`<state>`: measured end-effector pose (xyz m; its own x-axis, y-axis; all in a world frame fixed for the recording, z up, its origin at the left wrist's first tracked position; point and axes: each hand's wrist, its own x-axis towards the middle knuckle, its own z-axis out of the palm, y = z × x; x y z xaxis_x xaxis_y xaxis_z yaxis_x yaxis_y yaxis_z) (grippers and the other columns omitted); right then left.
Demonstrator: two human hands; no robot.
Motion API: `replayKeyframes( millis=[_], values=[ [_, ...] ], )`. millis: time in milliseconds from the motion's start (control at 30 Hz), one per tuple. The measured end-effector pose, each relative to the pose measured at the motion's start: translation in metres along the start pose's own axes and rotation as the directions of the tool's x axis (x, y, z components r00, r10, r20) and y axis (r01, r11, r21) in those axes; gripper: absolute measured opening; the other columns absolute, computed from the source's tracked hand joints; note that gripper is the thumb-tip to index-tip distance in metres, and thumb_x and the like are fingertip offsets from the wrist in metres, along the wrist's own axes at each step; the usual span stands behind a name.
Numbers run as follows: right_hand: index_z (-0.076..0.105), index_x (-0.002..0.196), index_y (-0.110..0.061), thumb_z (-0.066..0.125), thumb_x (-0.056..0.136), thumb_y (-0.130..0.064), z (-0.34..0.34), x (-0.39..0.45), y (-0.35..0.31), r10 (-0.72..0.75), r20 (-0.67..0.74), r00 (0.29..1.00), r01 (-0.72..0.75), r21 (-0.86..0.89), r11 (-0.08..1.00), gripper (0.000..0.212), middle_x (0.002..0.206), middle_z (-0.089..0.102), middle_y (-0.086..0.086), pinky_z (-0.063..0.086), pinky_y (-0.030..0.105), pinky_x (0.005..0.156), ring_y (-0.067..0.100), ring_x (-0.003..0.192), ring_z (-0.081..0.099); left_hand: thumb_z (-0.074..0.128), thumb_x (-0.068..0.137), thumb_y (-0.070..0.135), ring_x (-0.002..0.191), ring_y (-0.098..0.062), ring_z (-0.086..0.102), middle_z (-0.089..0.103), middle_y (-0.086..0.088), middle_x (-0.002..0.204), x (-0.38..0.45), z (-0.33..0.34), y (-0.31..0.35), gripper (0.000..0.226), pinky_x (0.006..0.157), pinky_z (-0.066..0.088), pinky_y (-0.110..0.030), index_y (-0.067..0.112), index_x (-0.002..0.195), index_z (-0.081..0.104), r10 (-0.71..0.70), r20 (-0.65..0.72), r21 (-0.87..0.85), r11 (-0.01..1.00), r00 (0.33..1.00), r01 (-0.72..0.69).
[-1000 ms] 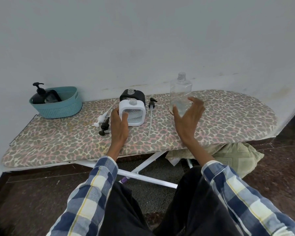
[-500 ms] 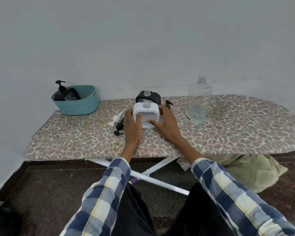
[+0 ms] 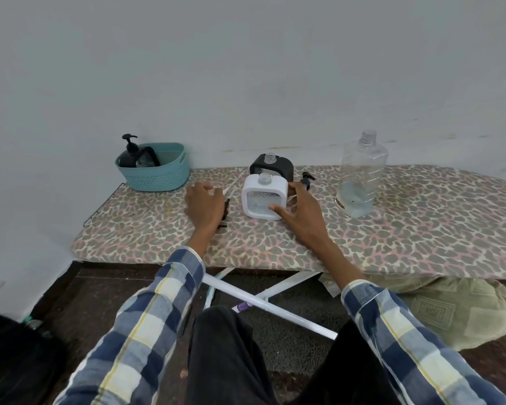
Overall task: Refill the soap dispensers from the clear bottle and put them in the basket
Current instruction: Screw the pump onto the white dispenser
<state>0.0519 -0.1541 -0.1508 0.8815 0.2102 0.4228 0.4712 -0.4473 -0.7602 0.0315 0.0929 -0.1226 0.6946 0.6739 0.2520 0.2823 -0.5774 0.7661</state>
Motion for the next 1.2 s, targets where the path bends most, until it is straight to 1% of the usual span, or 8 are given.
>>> replayKeyframes(
  millis=[67, 233, 400, 533, 733, 833, 1000, 1200],
  values=[
    [0.053, 0.142, -0.021, 0.080, 0.091, -0.052, 0.000, 0.000, 0.001, 0.000, -0.007, 1.000, 0.000, -0.002, 1.000, 0.065, 0.128, 0.068, 0.002, 0.058, 0.044, 0.092, 0.020, 0.110, 0.065, 0.061, 0.098, 0.031, 0.128, -0.028, 0.057, 0.060, -0.004, 0.134, 0.005, -0.006, -0.009, 0.017, 0.112, 0.043, -0.055, 0.023, 0.113, 0.062, -0.028, 0.051, 0.050, 0.998, 0.998, 0.025],
    [0.053, 0.142, -0.019, 0.080, 0.091, -0.050, 0.000, 0.000, 0.002, -0.007, -0.011, 1.000, 0.007, -0.013, 1.000, 0.066, 0.129, 0.068, 0.003, 0.058, 0.042, 0.091, 0.021, 0.111, 0.065, 0.069, 0.095, 0.033, 0.120, -0.024, 0.056, 0.058, -0.002, 0.124, -0.007, -0.012, -0.022, 0.020, 0.110, 0.044, -0.054, 0.023, 0.111, 0.064, 0.134, 0.003, 0.108, 0.985, 0.991, -0.134],
    [0.054, 0.141, -0.021, 0.082, 0.090, -0.051, 0.001, 0.000, 0.001, 0.002, -0.018, 1.000, -0.002, 0.003, 1.000, 0.065, 0.129, 0.068, 0.000, 0.059, 0.040, 0.090, 0.017, 0.109, 0.065, 0.068, 0.093, 0.049, 0.120, -0.026, 0.061, 0.068, 0.000, 0.122, 0.005, -0.011, -0.027, 0.029, 0.108, 0.048, -0.056, 0.028, 0.113, 0.071, 0.020, 0.129, 0.180, 0.983, 0.991, -0.044],
    [0.054, 0.141, -0.022, 0.081, 0.090, -0.052, 0.001, -0.001, 0.001, 0.009, -0.020, 1.000, -0.009, -0.002, 1.000, 0.065, 0.128, 0.068, 0.000, 0.058, 0.039, 0.088, 0.016, 0.106, 0.065, 0.066, 0.086, 0.061, 0.110, -0.027, 0.066, 0.074, 0.000, 0.111, 0.019, -0.012, -0.019, 0.031, 0.102, 0.053, -0.052, 0.031, 0.090, 0.073, -0.065, 0.203, 0.227, 0.974, 0.977, 0.018],
    [0.053, 0.140, -0.026, 0.081, 0.089, -0.054, 0.001, 0.000, 0.003, 0.014, -0.019, 1.000, -0.014, -0.004, 1.000, 0.064, 0.128, 0.067, -0.002, 0.059, 0.039, 0.088, 0.015, 0.106, 0.064, 0.079, 0.094, 0.034, 0.090, -0.013, 0.068, 0.069, 0.006, 0.106, 0.010, -0.022, 0.001, 0.023, 0.088, 0.062, -0.041, 0.026, 0.112, 0.066, -0.040, 0.168, -0.109, 0.992, 0.985, 0.059],
    [0.053, 0.140, -0.025, 0.081, 0.089, -0.054, 0.001, 0.000, 0.003, 0.022, -0.017, 1.000, -0.022, -0.003, 1.000, 0.064, 0.127, 0.067, -0.002, 0.058, 0.038, 0.087, 0.014, 0.104, 0.064, 0.086, 0.090, 0.023, 0.092, -0.006, 0.065, 0.070, 0.005, 0.108, 0.010, -0.024, 0.007, 0.032, 0.077, 0.053, -0.024, 0.019, 0.119, 0.073, 0.006, 0.159, -0.307, 0.951, 0.987, 0.043],
    [0.053, 0.141, -0.024, 0.081, 0.089, -0.053, 0.001, 0.000, 0.002, 0.022, -0.020, 1.000, -0.022, -0.009, 1.000, 0.066, 0.129, 0.068, -0.001, 0.058, 0.039, 0.088, 0.016, 0.107, 0.065, 0.087, 0.086, 0.003, 0.101, -0.021, 0.071, 0.074, -0.004, 0.113, 0.008, -0.030, 0.015, 0.031, 0.093, 0.059, -0.035, 0.019, 0.109, 0.075, -0.025, 0.266, -0.700, 0.682, 0.964, 0.211],
    [0.053, 0.141, -0.023, 0.080, 0.090, -0.054, 0.000, -0.001, 0.001, 0.020, -0.015, 1.000, -0.021, -0.025, 0.999, 0.065, 0.129, 0.068, 0.000, 0.057, 0.038, 0.086, 0.016, 0.104, 0.065, 0.075, 0.095, -0.001, 0.094, -0.017, 0.072, 0.074, -0.008, 0.108, 0.002, -0.038, 0.026, 0.029, 0.096, 0.061, -0.032, 0.009, 0.122, 0.070, 0.120, 0.454, -0.851, 0.353, 0.883, 0.389]
  ],
)
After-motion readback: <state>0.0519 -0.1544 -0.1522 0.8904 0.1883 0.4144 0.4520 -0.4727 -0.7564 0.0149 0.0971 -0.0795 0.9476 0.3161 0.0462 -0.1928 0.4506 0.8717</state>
